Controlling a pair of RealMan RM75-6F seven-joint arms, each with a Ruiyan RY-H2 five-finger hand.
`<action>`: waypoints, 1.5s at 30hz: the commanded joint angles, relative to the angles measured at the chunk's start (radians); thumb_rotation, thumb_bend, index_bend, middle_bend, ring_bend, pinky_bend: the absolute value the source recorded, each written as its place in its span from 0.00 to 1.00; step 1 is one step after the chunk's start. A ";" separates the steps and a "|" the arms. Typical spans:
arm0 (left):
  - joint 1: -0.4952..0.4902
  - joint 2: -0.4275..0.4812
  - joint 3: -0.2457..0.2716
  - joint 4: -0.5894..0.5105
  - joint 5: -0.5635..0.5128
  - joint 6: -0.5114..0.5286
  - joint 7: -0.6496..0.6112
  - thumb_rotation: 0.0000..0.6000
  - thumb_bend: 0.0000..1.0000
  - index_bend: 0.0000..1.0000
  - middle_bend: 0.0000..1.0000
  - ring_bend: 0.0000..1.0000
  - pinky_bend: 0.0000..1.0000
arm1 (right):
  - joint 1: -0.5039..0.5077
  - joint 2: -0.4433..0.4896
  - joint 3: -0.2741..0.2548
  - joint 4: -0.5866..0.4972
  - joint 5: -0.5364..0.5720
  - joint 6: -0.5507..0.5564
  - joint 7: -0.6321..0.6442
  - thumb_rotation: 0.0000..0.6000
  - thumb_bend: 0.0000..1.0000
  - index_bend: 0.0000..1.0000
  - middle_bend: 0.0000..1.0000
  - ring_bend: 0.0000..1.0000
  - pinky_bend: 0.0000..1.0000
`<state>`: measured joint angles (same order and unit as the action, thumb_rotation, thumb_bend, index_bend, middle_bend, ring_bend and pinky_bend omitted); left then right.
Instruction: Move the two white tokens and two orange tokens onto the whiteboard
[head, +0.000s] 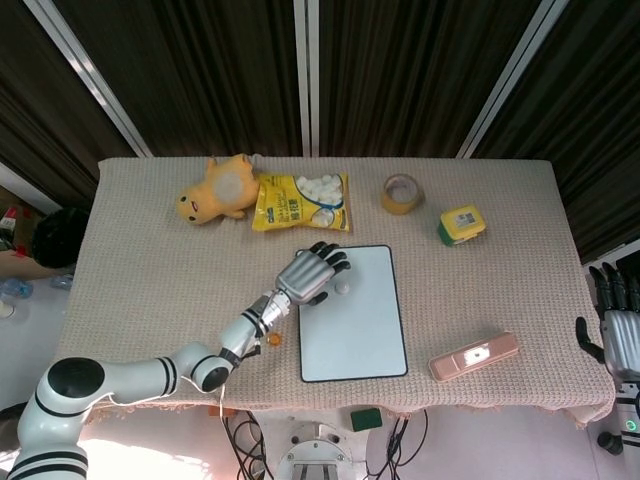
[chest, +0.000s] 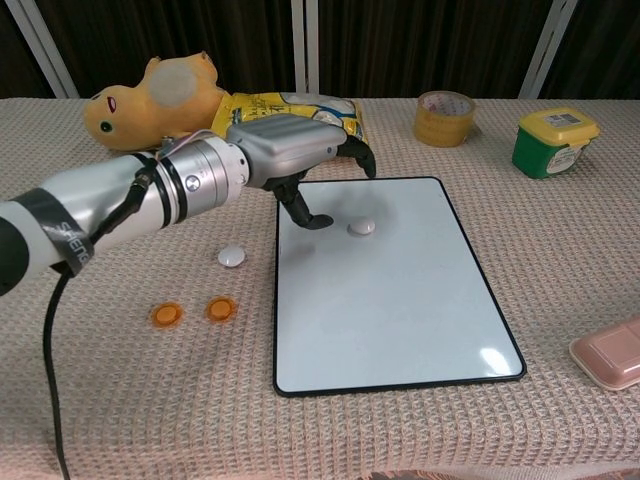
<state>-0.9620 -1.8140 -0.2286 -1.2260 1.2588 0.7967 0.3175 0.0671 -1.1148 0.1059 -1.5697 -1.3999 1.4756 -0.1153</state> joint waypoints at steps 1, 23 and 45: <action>0.056 0.079 0.033 -0.094 -0.021 0.048 0.030 1.00 0.28 0.27 0.16 0.08 0.15 | 0.000 0.000 0.000 -0.001 -0.001 0.001 -0.003 1.00 0.48 0.00 0.00 0.00 0.00; 0.241 0.249 0.173 -0.245 -0.050 0.134 -0.030 0.99 0.26 0.36 0.16 0.08 0.15 | 0.016 -0.013 -0.006 -0.005 -0.005 -0.023 -0.032 1.00 0.48 0.00 0.00 0.00 0.00; 0.225 0.145 0.173 -0.116 0.019 0.093 -0.090 1.00 0.29 0.41 0.17 0.08 0.15 | 0.022 -0.017 -0.004 0.000 0.008 -0.036 -0.035 1.00 0.48 0.00 0.00 0.00 0.00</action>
<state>-0.7362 -1.6681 -0.0552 -1.3425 1.2787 0.8907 0.2274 0.0888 -1.1311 0.1012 -1.5702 -1.3928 1.4400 -0.1503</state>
